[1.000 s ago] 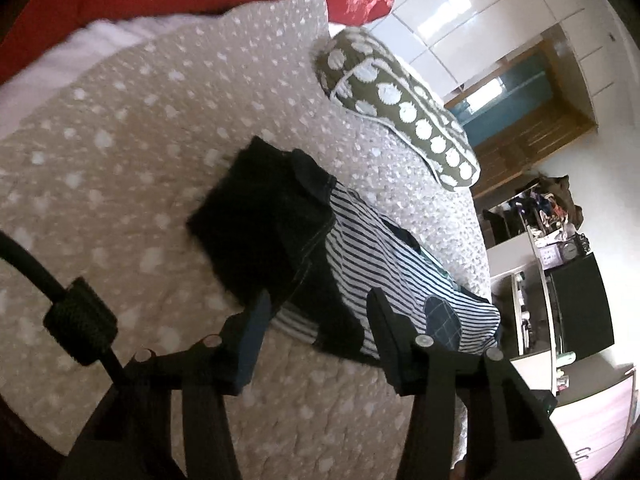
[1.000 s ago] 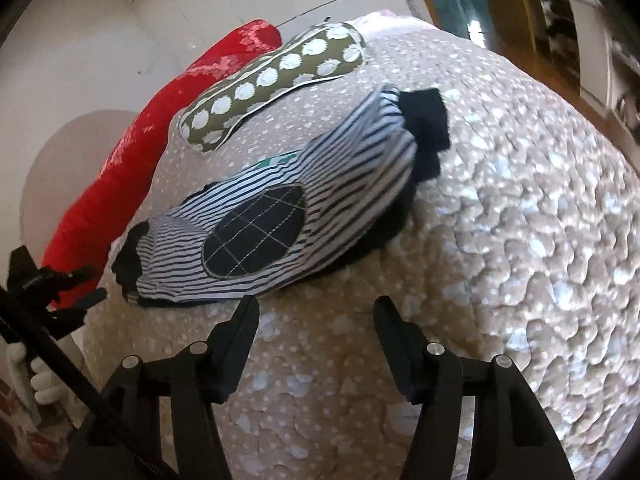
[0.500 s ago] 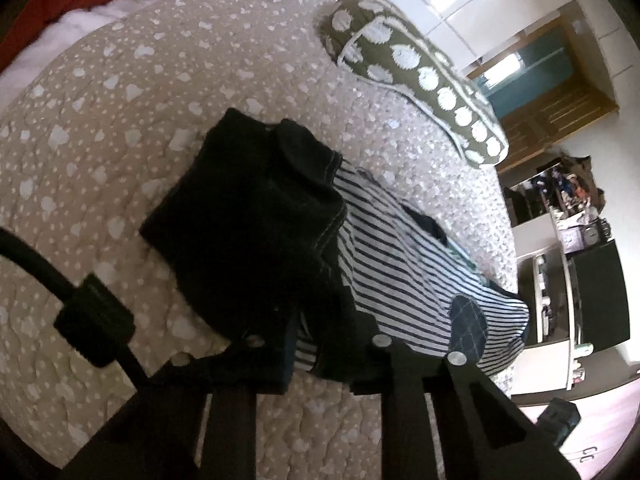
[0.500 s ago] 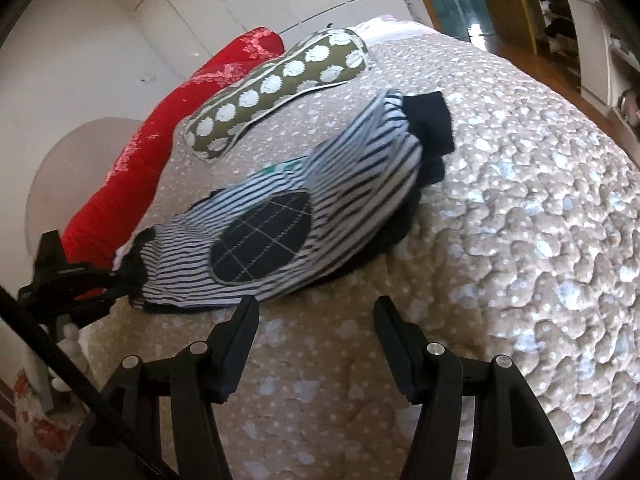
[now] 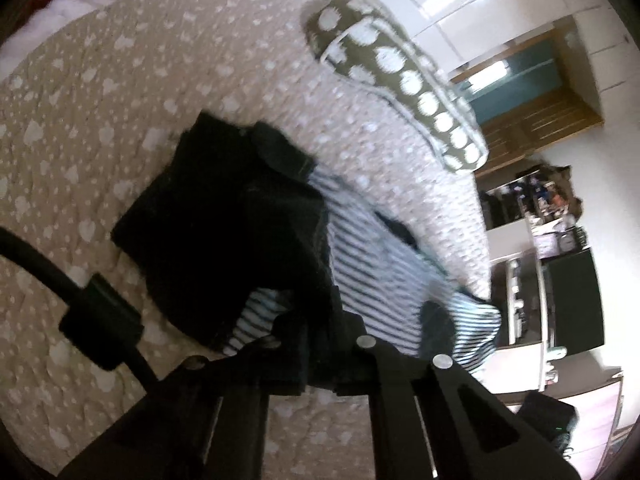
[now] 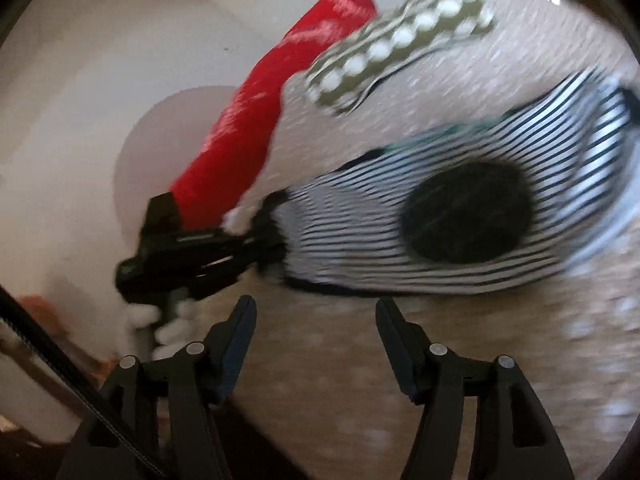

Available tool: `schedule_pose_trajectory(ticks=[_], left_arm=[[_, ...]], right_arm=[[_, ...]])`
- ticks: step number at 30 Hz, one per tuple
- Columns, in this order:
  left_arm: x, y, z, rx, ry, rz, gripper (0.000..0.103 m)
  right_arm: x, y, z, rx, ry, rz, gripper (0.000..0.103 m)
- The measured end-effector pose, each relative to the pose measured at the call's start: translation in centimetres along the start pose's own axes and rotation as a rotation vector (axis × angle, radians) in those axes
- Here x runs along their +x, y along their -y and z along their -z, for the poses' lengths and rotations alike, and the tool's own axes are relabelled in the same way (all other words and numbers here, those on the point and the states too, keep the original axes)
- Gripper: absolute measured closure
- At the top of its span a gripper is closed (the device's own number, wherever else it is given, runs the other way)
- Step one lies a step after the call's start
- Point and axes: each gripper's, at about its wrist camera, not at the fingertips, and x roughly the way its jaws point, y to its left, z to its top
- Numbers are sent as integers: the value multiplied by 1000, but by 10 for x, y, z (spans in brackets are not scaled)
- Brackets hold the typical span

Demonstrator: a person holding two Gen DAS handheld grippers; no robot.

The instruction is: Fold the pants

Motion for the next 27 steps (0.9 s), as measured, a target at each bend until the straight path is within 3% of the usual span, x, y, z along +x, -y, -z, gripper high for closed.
schedule_pose_trajectory(ticks=[4, 6, 10, 15, 21, 22, 23, 25, 27], left_arm=[[-11, 9, -3, 8, 18, 50, 97], [-15, 11, -3, 15, 24, 64, 97], [-23, 10, -3, 17, 36, 80, 97], [-24, 7, -4, 21, 42, 81, 97], [-23, 2, 0, 13, 47, 81, 97], [-24, 1, 1, 13, 49, 79, 97], [-24, 1, 2, 12, 52, 75, 97], [-25, 0, 2, 11, 55, 70, 97], [-27, 0, 0, 10, 60, 64, 97]], right_arm=[[38, 5, -3, 144, -55, -149, 31], [50, 9, -4, 190, -59, -161, 31], [51, 21, -14, 259, 6, -100, 31], [3, 40, -26, 294, 147, 18, 31], [-38, 65, -32, 328, 219, 205, 31], [-45, 69, -31, 339, 229, 229, 42], [-49, 72, -30, 347, 232, 248, 58], [-52, 77, -30, 353, 235, 271, 79], [-54, 77, -33, 347, 235, 285, 90]])
